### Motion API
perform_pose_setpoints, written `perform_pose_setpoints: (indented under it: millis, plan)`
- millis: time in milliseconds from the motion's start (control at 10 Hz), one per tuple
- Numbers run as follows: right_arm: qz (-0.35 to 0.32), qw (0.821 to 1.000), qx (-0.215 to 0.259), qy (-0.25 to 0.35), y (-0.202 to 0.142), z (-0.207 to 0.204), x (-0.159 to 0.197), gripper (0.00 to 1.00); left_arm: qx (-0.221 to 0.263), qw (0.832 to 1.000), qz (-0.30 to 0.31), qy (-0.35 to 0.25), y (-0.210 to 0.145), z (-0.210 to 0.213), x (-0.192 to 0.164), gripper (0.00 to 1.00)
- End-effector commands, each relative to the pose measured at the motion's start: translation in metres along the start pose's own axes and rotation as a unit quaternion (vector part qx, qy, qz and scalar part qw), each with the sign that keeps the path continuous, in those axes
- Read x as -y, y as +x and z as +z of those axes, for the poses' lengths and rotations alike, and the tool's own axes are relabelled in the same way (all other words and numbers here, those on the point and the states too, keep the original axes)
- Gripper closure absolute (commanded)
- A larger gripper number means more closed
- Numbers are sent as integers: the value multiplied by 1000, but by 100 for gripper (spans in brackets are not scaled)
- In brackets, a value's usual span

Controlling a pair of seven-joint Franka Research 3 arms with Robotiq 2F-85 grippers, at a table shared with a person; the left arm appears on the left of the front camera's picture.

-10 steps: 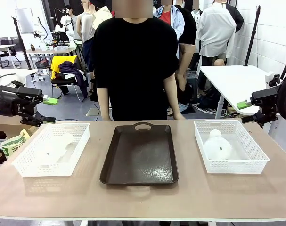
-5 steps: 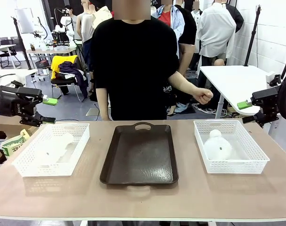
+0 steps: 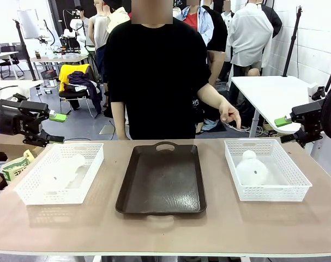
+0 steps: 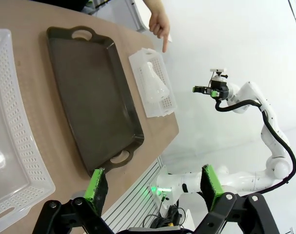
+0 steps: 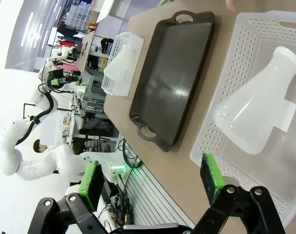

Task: Prepare the laboratory tools.
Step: Pick up the Big flask that the person points to.

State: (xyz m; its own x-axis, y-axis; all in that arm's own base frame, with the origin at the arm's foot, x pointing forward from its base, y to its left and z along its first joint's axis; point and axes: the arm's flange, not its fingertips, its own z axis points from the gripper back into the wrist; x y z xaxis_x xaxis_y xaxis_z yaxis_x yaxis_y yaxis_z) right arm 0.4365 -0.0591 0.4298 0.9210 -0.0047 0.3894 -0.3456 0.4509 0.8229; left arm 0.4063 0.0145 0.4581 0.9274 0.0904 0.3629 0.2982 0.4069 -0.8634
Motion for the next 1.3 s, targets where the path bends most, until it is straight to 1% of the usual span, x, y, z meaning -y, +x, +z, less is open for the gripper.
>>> perform_pose_setpoints:
  millis: [0, 900, 1000, 1100, 1200]
  plan:
    - [-4, 1000, 2, 3, 1, -1, -1, 0, 4, 1000, 2, -5, 1, 0, 0, 0]
    - [0, 1000, 0, 0, 0, 0, 0, 0, 4, 1000, 2, -5, 1, 0, 0, 0]
    - [-6, 1000, 14, -8, 5, 3, -9, 0, 4, 1000, 2, -5, 1, 0, 0, 0]
    - [-16, 999, 15, -28, 12, 5, -20, 0, 4, 1000, 2, -5, 1, 0, 0, 0]
    - [-49, 996, 15, -80, 23, 4, -34, 0, 4, 1000, 2, -5, 1, 0, 0, 0]
